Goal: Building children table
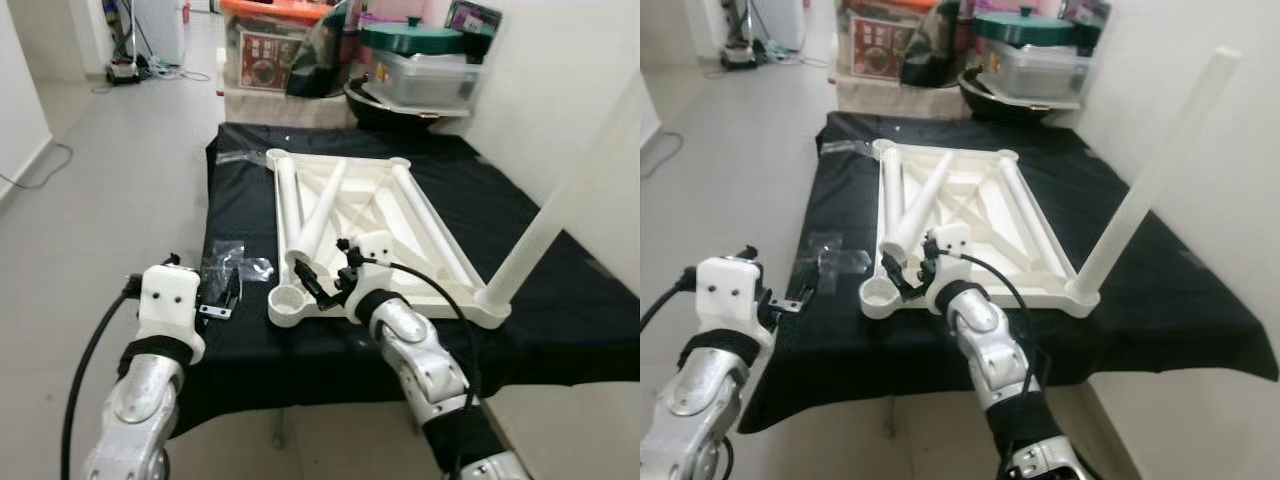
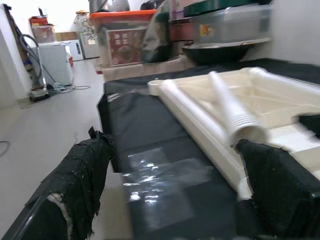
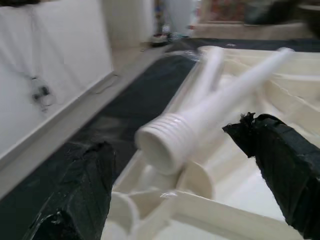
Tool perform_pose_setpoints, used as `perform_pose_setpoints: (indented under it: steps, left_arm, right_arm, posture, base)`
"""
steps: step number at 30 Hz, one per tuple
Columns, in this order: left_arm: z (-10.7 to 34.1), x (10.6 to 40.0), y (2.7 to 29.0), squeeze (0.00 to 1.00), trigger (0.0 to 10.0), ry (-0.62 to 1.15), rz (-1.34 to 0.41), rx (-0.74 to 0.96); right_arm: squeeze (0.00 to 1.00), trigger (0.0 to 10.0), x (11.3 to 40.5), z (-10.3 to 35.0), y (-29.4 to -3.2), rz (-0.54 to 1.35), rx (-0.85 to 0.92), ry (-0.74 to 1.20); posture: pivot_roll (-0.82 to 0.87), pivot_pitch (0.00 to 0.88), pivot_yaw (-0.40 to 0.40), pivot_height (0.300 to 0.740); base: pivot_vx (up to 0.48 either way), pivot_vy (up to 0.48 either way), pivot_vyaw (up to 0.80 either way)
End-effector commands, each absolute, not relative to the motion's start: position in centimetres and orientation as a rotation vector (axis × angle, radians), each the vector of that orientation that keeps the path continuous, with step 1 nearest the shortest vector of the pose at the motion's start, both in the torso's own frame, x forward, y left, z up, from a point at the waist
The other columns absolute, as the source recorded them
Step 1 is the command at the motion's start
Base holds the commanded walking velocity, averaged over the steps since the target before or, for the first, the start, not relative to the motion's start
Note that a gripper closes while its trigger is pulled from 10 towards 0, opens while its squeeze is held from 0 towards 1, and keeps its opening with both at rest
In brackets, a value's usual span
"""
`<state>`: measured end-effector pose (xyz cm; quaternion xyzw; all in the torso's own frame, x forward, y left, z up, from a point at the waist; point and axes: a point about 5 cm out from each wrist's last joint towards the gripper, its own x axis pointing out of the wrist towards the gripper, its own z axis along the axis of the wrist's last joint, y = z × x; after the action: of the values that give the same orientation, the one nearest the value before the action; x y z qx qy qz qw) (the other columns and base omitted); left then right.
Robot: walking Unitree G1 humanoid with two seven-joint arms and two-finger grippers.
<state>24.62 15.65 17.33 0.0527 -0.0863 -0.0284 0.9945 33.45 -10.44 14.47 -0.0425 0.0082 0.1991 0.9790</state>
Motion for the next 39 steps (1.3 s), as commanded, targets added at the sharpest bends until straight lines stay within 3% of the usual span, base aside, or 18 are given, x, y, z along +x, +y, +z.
perform_pose_setpoints:
  steps: [1, 14, 18, 19, 27, 32, 39]
  left_arm:
    - [17.2, 24.9, 16.0, 0.00, 10.0, -0.178, -0.039, 0.122]
    - [17.5, 25.0, 15.2, 0.00, 10.0, -0.207, -0.060, 0.086]
    - [17.8, 25.2, 15.2, 0.00, 10.0, -0.222, -0.051, 0.071]
    - [17.8, 25.3, 15.2, 0.00, 10.0, -0.224, -0.051, 0.070]
    - [17.8, 25.3, 15.2, 0.00, 10.0, -0.231, -0.050, 0.070]
    - [17.7, 25.2, 15.1, 0.00, 10.0, -0.232, -0.054, 0.067]
    - [17.5, 25.5, 15.0, 0.00, 10.0, -0.213, -0.049, 0.077]
  right_arm:
    - [0.00, 10.0, 33.7, 14.6, -10.3, 0.388, -0.088, 0.018]
    - [0.00, 10.0, 34.0, 14.7, -10.6, 0.376, -0.085, 0.010]
    - [0.00, 10.0, 34.3, 15.0, -10.9, 0.370, -0.092, 0.002]
    - [0.00, 10.0, 34.3, 15.3, -10.7, 0.369, -0.182, -0.036]
    - [0.00, 10.0, 34.3, 15.6, -10.6, 0.367, -0.092, -0.046]
    - [0.00, 10.0, 34.3, 15.8, -10.8, 0.350, -0.163, -0.073]
    - [0.00, 10.0, 34.8, 16.1, -11.5, 0.299, -0.117, -0.035]
  posture:
    - [0.10, 0.000, -0.105, 0.740]
    - [0.09, 0.000, -0.108, 0.740]
    - [0.09, 0.000, -0.111, 0.740]
    - [0.09, 0.000, -0.112, 0.740]
    - [0.09, 0.000, -0.113, 0.740]
    - [0.09, 0.000, -0.114, 0.740]
    - [0.09, 0.000, -0.112, 0.740]
  base:
    - [0.000, 0.000, 0.00]
    - [0.000, 0.000, 0.00]
    - [0.349, 0.000, 0.00]
    - [0.349, 0.000, 0.00]
    - [0.346, 0.000, 0.31]
    - [0.346, 0.000, 0.80]
    - [0.111, 0.000, 0.00]
